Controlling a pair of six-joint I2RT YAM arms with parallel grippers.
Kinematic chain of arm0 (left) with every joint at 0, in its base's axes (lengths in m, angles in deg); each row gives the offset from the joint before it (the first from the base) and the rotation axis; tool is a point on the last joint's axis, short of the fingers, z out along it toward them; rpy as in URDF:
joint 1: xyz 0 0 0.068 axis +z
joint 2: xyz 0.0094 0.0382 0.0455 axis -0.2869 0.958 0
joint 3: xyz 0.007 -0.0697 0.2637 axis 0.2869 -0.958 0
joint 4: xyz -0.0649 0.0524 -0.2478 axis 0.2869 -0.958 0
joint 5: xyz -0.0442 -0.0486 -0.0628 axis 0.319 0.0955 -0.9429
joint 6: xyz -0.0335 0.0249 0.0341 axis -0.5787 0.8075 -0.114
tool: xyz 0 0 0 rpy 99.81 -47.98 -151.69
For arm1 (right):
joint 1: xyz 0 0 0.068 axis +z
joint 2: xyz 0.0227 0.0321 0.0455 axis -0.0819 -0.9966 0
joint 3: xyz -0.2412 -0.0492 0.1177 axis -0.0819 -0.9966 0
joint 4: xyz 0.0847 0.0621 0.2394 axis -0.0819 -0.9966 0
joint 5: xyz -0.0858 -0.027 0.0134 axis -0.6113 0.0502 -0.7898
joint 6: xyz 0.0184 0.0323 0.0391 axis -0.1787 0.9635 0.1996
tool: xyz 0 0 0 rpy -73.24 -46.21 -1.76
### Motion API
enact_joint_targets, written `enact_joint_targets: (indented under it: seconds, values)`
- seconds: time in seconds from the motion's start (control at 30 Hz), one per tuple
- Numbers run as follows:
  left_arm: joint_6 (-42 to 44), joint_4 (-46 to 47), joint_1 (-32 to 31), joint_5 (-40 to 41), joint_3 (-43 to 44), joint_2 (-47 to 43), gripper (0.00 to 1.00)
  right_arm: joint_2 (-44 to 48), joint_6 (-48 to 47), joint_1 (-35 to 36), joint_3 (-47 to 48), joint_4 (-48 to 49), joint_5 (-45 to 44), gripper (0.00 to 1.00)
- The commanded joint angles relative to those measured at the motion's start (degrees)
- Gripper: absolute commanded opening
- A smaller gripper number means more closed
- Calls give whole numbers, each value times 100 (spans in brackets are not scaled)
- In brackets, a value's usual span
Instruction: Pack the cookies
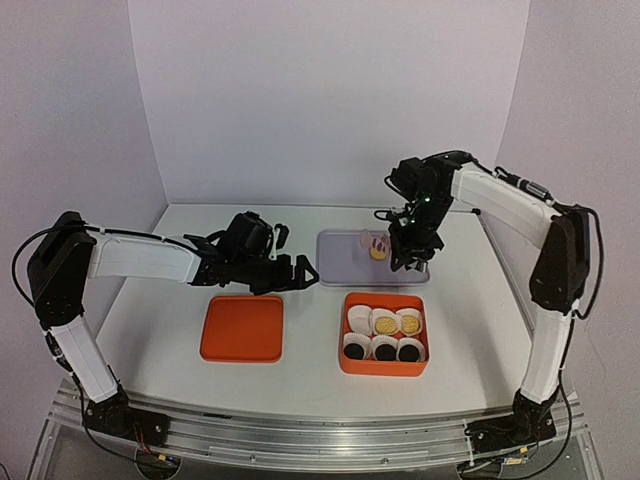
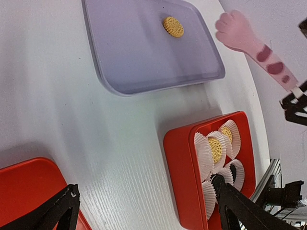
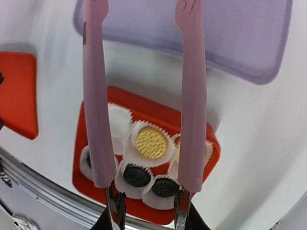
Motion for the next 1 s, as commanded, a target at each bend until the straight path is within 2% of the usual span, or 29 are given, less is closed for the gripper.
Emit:
enact_joint_targets:
  seconds: [0.0,0.4,0.97]
  values:
    - [37,-158,3,179,321,-251,100,-714,-557,-365,750,-210,-357,31]
    - [41,-303,3,288,439,-118,100,-1768,-1027,-612,1441,-334,-801,36]
    - [40,-337,3,344,427,-111,100,-2565,-1171,-646,2094,-422,-1120,36]
